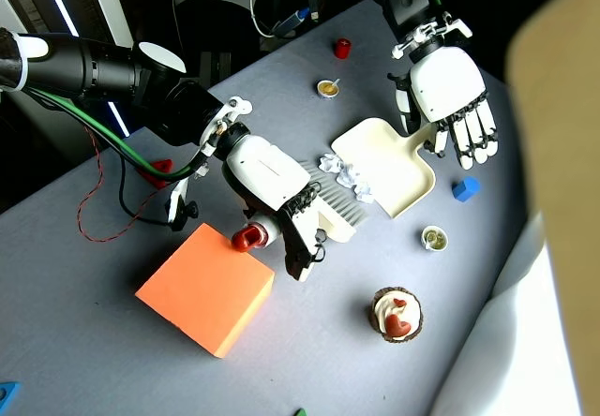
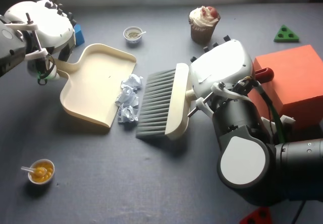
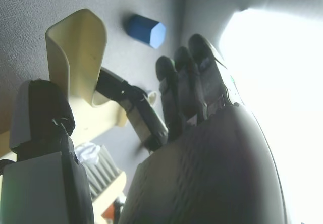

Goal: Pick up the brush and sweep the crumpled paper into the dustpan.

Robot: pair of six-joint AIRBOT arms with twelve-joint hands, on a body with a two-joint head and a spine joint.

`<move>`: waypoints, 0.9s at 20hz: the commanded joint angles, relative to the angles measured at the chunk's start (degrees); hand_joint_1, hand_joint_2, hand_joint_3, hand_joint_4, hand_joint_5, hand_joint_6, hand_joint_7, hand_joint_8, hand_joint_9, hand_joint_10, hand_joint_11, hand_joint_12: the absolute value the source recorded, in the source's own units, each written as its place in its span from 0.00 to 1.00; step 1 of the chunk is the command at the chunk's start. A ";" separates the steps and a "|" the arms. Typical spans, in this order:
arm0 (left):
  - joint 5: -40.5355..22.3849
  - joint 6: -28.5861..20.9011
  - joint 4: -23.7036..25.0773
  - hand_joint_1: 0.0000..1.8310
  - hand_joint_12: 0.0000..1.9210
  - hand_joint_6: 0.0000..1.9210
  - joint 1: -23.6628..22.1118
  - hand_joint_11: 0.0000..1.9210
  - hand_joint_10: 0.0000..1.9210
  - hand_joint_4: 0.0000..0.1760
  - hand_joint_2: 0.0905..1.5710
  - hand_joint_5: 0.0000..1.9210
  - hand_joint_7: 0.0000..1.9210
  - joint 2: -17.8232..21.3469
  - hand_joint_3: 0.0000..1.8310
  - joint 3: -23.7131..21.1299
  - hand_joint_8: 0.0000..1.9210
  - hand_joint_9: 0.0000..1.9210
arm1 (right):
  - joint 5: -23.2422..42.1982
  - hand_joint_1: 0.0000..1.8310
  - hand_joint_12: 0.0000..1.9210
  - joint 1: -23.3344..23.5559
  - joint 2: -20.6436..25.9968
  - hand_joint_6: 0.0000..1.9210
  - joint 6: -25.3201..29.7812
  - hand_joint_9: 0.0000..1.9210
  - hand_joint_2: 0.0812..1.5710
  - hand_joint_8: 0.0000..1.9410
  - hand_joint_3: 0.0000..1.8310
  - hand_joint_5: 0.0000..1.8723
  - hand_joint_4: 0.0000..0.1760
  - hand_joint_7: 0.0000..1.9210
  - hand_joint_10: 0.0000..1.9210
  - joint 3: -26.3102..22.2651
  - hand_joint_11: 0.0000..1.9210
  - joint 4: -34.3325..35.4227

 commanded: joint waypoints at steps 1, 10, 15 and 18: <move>-5.19 0.20 1.81 0.57 0.15 0.53 -0.50 0.02 0.00 0.53 0.70 0.50 0.18 0.62 0.00 0.02 0.00 0.11 | -3.70 0.77 1.00 1.13 0.56 1.00 -0.45 0.59 0.65 1.00 0.00 0.61 0.00 0.57 1.00 0.08 0.52 -5.36; -5.41 0.20 1.74 0.56 0.17 0.53 -0.89 0.01 0.00 0.65 0.70 0.50 0.18 0.62 0.00 0.08 0.00 0.11 | -2.33 0.81 1.00 3.24 2.23 1.00 -2.74 0.65 0.71 1.00 0.00 0.64 0.00 0.63 1.00 -1.06 0.63 -5.93; -5.43 0.20 1.77 0.57 0.17 0.52 -0.97 0.01 0.00 0.45 0.70 0.51 0.17 0.60 0.00 0.08 0.00 0.11 | -3.74 0.78 1.00 8.25 4.18 1.00 -11.31 0.64 0.72 1.00 0.00 0.62 0.00 0.63 1.00 -4.22 0.60 -3.38; -5.32 0.21 1.84 0.57 0.18 0.52 -0.91 0.02 0.00 0.55 0.70 0.50 0.19 0.62 0.00 0.05 0.00 0.12 | -5.35 0.81 0.94 11.10 5.51 1.00 -19.84 0.63 0.71 1.00 0.00 0.64 0.00 0.63 1.00 -6.91 0.44 -3.35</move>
